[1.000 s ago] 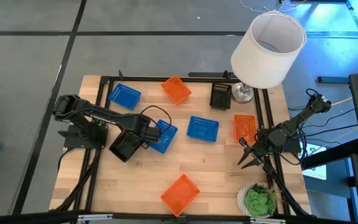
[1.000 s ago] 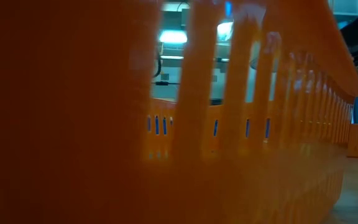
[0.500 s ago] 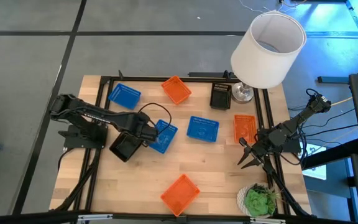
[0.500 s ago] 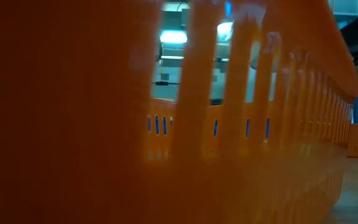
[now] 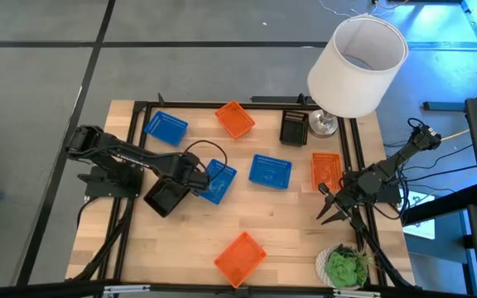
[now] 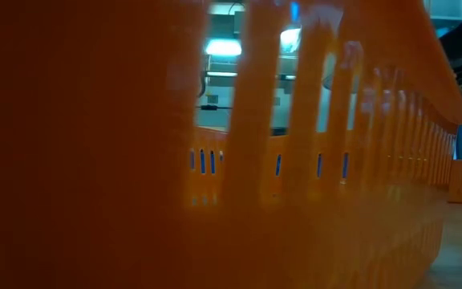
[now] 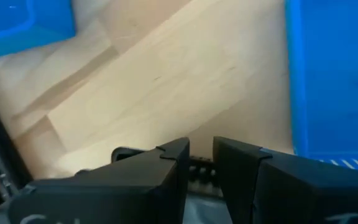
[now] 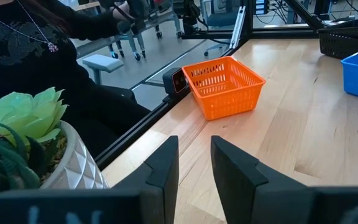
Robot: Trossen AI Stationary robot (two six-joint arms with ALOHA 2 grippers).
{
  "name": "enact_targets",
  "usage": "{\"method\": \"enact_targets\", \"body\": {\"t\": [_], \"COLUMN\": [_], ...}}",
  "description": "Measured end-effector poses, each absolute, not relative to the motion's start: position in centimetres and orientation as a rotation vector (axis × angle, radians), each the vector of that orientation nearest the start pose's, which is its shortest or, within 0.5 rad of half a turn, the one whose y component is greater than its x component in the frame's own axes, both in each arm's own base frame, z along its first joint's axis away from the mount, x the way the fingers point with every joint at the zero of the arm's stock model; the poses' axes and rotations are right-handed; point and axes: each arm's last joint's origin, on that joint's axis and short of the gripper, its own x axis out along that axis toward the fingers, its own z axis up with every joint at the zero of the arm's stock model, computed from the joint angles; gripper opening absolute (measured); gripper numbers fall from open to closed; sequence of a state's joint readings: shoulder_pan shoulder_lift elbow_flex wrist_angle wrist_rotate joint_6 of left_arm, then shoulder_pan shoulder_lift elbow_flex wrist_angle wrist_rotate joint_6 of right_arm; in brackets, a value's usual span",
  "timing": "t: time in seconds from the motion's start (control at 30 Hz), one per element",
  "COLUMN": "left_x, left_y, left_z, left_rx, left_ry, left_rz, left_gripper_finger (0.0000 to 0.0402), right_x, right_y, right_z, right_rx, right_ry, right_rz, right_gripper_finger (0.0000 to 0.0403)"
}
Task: Stack baskets by color
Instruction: Stack the bottom black bin on the middle black bin
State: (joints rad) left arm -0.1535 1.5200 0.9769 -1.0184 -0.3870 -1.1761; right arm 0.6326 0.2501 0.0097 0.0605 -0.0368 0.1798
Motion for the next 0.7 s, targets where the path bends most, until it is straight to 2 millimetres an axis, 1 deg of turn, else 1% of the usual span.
{"method": "enact_targets", "body": {"t": [0.1, 0.2, 0.33, 0.43, 0.57, 0.7], "left_x": [24.5, 24.6, 25.0, 25.0, 24.6, 24.4], "left_y": [-2.7, -2.7, -3.1, -3.9, -4.8, -5.2], "left_z": [19.4, 19.7, 22.0, 23.0, 23.0, 23.0], "left_rx": [-0.517, -0.483, -0.452, -0.456, -0.484, -0.507], "left_ry": [1.155, 1.146, 1.070, 1.090, 1.114, 1.106], "left_rz": [1.007, 1.004, 1.004, 0.974, 0.974, 0.988], "left_gripper_finger": [0.0064, 0.0064, 0.0064, 0.0064, 0.0064, 0.0064], "right_x": [8.9, 8.9, 8.9, 8.9, 8.9, 8.9], "right_y": [6.7, 6.7, 6.7, 6.7, 6.7, 6.7], "right_z": [15.1, 15.1, 15.1, 15.1, 15.1, 15.1], "right_rx": [0.119, 0.118, 0.118, 0.118, 0.117, 0.116], "right_ry": [0.234, 0.234, 0.234, 0.234, 0.234, 0.233], "right_rz": [0.649, 0.649, 0.649, 0.649, 0.649, 0.649], "right_gripper_finger": [0.0094, 0.0094, 0.0094, 0.0094, 0.0094, 0.0094]}}
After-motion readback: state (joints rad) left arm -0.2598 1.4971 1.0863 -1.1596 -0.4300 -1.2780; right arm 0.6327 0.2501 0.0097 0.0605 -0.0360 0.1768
